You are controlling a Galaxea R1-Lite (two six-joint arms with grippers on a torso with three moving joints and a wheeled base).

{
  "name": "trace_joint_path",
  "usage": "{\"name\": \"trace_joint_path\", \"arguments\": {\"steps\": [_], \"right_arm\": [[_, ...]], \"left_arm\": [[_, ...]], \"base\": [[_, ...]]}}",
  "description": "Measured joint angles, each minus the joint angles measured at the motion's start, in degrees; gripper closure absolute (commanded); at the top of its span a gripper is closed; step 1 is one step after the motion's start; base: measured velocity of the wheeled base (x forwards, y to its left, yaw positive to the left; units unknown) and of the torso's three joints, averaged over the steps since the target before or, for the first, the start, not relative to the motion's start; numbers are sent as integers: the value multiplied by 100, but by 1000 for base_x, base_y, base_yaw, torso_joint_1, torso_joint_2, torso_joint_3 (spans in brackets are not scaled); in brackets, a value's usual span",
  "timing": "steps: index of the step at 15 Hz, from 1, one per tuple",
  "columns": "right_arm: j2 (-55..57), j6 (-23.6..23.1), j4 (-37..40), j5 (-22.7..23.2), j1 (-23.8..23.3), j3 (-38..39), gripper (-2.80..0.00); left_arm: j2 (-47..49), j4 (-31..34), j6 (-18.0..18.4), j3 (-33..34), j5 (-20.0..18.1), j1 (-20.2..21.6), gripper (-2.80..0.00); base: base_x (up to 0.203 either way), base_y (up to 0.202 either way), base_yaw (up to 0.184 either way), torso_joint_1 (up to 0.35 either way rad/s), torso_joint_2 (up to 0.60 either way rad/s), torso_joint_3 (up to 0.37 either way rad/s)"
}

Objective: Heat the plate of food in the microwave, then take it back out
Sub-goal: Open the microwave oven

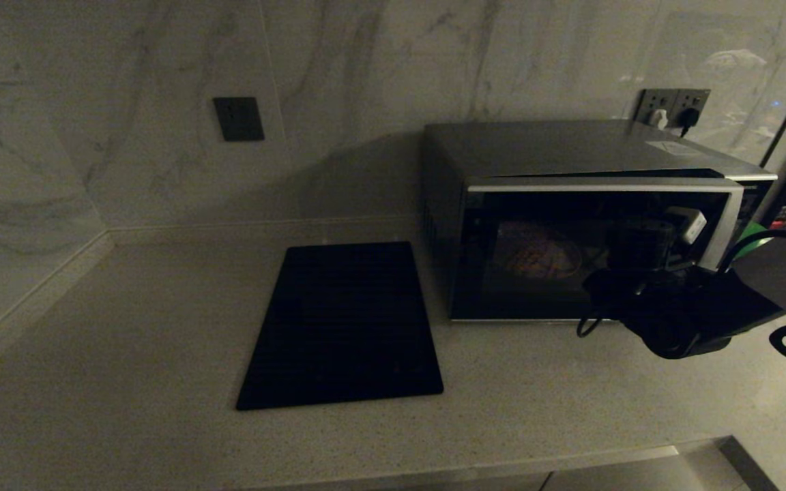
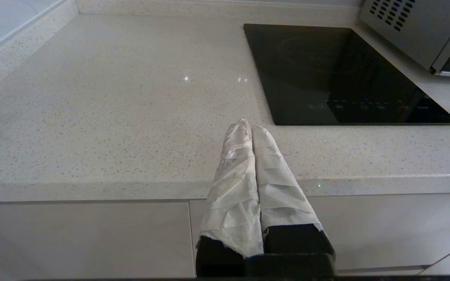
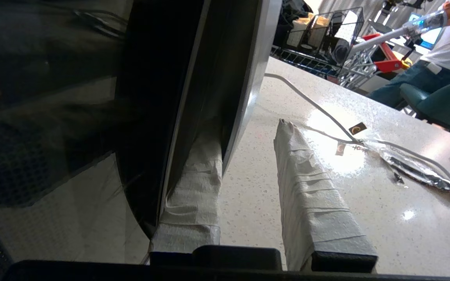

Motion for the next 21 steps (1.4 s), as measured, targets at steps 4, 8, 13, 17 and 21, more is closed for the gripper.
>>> {"name": "trace_joint_path", "arguments": {"steps": [4,8,13,17,21], "right_arm": [[-66,89,2,10,80,206,0],[-127,106,13,2,224,307,0],[-138,177,-14,-6,689,321,0],[-126,182,-133,0,1215,318,0],[-244,201,-325,-25,1556,345,0]], "left_arm": [[0,0,0,0,-2,-2,0],[0,0,0,0,0,0,0],[0,1,0,0,1,4,0],[0,-2,0,0,-2,-2,0],[0,0,0,0,0,-2,0]], "base": [[0,0,0,0,0,0],[0,0,0,0,0,0],[0,0,0,0,0,0],[0,0,0,0,0,0],[0,0,0,0,0,0]]}}
